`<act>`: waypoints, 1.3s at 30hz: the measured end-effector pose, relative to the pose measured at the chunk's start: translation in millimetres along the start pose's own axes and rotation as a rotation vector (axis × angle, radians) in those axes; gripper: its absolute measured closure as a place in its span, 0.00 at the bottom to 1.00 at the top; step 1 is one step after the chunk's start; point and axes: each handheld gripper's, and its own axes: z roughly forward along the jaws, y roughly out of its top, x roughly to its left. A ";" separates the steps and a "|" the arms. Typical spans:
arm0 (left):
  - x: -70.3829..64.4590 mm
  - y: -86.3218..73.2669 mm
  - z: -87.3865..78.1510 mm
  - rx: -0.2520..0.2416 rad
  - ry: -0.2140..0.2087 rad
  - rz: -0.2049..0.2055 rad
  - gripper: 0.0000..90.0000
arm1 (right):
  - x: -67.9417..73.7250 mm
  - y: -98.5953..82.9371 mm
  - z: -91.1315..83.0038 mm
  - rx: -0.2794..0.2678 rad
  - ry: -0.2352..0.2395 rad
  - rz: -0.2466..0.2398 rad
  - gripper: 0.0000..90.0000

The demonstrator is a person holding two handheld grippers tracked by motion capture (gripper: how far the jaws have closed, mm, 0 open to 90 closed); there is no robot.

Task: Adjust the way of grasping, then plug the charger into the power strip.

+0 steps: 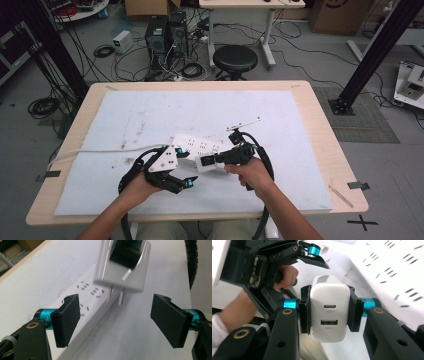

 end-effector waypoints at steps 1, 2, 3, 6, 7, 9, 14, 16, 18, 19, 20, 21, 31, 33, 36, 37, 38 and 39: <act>1.5 -3.8 -2.1 0.001 0.007 -0.018 0.26 | 1.1 -0.6 -1.4 -0.009 -0.011 -0.021 0.70; 2.8 -7.3 -4.3 -0.005 0.016 -0.043 0.26 | 2.3 -1.1 -3.0 -0.018 -0.025 -0.041 0.70; 4.5 -10.4 -6.9 -0.012 0.024 -0.066 0.26 | 2.9 -1.2 -4.8 -0.021 -0.039 -0.063 0.70; 9.9 -17.3 -15.6 -0.031 0.056 -0.109 0.26 | 2.4 -1.7 -10.5 -0.023 -0.074 -0.100 0.70; 11.5 -19.1 -18.3 -0.037 0.070 -0.122 0.26 | 2.0 -2.3 -12.5 -0.023 -0.086 -0.104 0.70; 14.7 -22.0 -23.5 -0.038 0.093 -0.137 0.26 | 1.1 -3.7 -16.5 -0.019 -0.116 -0.130 0.70; 18.1 -28.8 -37.7 -0.033 0.147 -0.178 0.26 | 0.0 -10.1 -29.8 -0.037 -0.200 -0.216 0.70; 18.2 -30.7 -42.7 -0.031 0.159 -0.185 0.26 | -0.6 -11.6 -35.0 -0.043 -0.219 -0.225 0.70; 18.7 -32.6 -47.5 -0.031 0.173 -0.196 0.26 | -0.8 -12.4 -40.1 -0.045 -0.241 -0.237 0.70; 19.5 -33.7 -49.7 -0.036 0.179 -0.202 0.26 | -0.5 -12.7 -42.7 -0.049 -0.251 -0.241 0.70; 20.4 -34.8 -52.0 -0.038 0.185 -0.208 0.26 | -0.4 -12.7 -45.2 -0.048 -0.260 -0.247 0.70; 21.4 -35.9 -54.1 -0.043 0.192 -0.216 0.26 | 0.0 -12.9 -47.9 -0.050 -0.269 -0.252 0.70; 28.6 -48.9 -72.1 -0.098 0.268 -0.286 0.26 | 4.5 -13.0 -58.1 0.009 -0.365 -0.309 0.70; 29.2 -51.2 -74.7 -0.092 0.271 -0.287 0.26 | 5.3 -11.6 -57.9 0.016 -0.370 -0.315 0.70; 29.2 -55.1 -77.4 -0.094 0.274 -0.297 0.26 | 5.6 -9.3 -57.8 0.025 -0.368 -0.316 0.70; 29.5 -56.4 -78.9 -0.092 0.277 -0.299 0.26 | 5.3 -8.5 -57.4 0.029 -0.372 -0.319 0.70; 30.3 -57.9 -80.5 -0.090 0.282 -0.299 0.26 | 5.4 -7.7 -57.2 0.039 -0.378 -0.321 0.70; 31.0 -59.4 -82.1 -0.089 0.291 -0.301 0.26 | 5.3 -6.7 -56.7 0.047 -0.381 -0.327 0.70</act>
